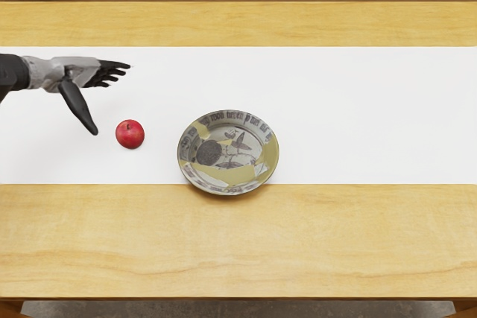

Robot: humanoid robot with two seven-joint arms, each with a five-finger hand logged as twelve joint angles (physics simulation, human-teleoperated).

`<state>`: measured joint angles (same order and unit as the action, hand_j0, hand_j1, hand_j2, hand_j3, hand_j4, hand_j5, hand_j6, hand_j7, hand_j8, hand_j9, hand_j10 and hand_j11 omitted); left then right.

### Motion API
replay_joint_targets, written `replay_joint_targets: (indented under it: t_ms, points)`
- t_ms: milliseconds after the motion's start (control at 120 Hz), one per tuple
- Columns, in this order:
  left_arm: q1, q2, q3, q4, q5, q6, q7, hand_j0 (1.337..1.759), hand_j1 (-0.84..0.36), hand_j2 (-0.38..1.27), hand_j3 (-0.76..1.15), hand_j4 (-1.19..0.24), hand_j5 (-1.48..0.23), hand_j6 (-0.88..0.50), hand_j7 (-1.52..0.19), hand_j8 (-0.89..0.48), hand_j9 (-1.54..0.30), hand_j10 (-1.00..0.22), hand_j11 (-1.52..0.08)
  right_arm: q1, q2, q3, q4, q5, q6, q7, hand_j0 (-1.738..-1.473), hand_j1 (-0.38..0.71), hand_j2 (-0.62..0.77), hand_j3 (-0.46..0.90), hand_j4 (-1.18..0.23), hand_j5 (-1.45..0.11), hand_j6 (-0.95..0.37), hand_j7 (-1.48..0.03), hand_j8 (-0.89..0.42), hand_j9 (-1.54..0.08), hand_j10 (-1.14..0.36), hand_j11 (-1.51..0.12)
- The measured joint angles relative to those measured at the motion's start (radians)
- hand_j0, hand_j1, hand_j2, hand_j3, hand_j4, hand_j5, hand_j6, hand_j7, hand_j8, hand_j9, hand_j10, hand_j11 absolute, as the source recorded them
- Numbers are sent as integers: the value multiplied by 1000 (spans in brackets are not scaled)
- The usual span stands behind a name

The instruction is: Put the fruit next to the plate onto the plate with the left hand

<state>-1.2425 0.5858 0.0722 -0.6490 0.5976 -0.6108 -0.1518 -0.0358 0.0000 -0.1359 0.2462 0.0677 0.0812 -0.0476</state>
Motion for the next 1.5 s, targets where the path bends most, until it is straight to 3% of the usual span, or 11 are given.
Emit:
replay_joint_targets:
  t_ms: [133, 250, 283, 358, 508, 558, 625, 750, 967, 1325, 1500]
  points:
    - [-14, -9, 0, 0, -4, 0, 4, 1658, 349, 1, 0, -3, 0, -4, 0, -3, 0, -2, 0, 0, 0, 0, 0, 0, 0, 0, -1658, -333, -3, 0, -13, -17, -13, -17, -13, -17, -13, -17]
    - [-88, -47, -2, 0, -2, 0, 116, 1658, 349, 2, 0, -3, 0, -3, 0, -3, 0, -2, 0, 0, 0, 0, 0, 0, 0, 0, -1658, -333, -3, 0, -13, -17, -13, -17, -13, -17, -13, -17]
    - [-104, -66, -1, 0, 2, 0, 162, 1658, 349, 1, 0, -3, 0, -3, 0, -3, 0, -2, 0, 0, 0, 0, -1, 0, 0, 0, -1658, -333, -3, 0, -13, -17, -13, -17, -13, -17, -13, -17]
    - [-142, -117, 0, -1, 14, 0, 327, 1658, 349, 1, 0, -3, 0, -3, 0, -3, 0, -2, 0, -1, 0, -1, -1, 0, 0, 0, -1658, -333, -3, 0, -13, -17, -13, -17, -13, -17, -13, -17]
    - [-161, -174, -3, -3, 24, 0, 600, 1658, 349, 1, 0, -2, 0, -3, 0, -3, 0, -2, 0, -1, 0, -1, -1, 0, 0, 0, -1658, -333, -3, 0, -13, -17, -13, -17, -13, -17, -13, -17]
    - [-161, -182, -6, -9, 24, 0, 662, 1658, 349, 0, 0, -2, 0, -3, 0, -3, 0, -2, 0, -1, 0, -1, -1, 0, 0, 0, -1658, -333, -3, 0, -13, -17, -13, -17, -13, -17, -13, -17]
    - [-171, -184, -6, -38, 27, 0, 710, 1658, 349, 0, 0, -2, 0, -3, 0, -3, 0, -2, 0, -1, 0, -1, -1, 0, 0, 0, -1658, -333, -3, 0, -13, -17, -13, -17, -13, -17, -13, -17]
    - [-188, -175, -4, -182, 89, 0, 747, 1658, 349, 0, 0, -2, 0, -3, 0, -3, 0, -2, 0, 0, 0, -1, -1, 0, 0, 0, -1658, -333, -3, 0, -13, -17, -13, -17, -13, -17, -13, -17]
    - [-175, -116, -7, -439, 212, 67, 761, 1658, 349, 0, 0, -2, 0, -3, 0, -3, 0, -2, 0, -1, 0, -2, -1, 0, 0, 0, -1658, -333, -3, 0, -13, -17, -13, -17, -13, -17, -13, -17]
    - [-134, -30, 0, -641, 373, 318, 763, 1658, 349, 1, 0, -3, 0, -4, 0, -4, 0, -2, 0, 0, 0, -2, 0, 0, 0, 0, -1658, -333, -3, 0, -13, -17, -13, -17, -13, -17, -13, -17]
    - [-75, -29, -3, -680, 400, 371, 763, 1658, 349, 1, 0, -2, 0, -3, 0, -3, 0, -2, 0, 0, 0, -2, 1, 0, 0, 0, -1658, -333, -3, 0, -13, -17, -13, -17, -13, -17, -13, -17]
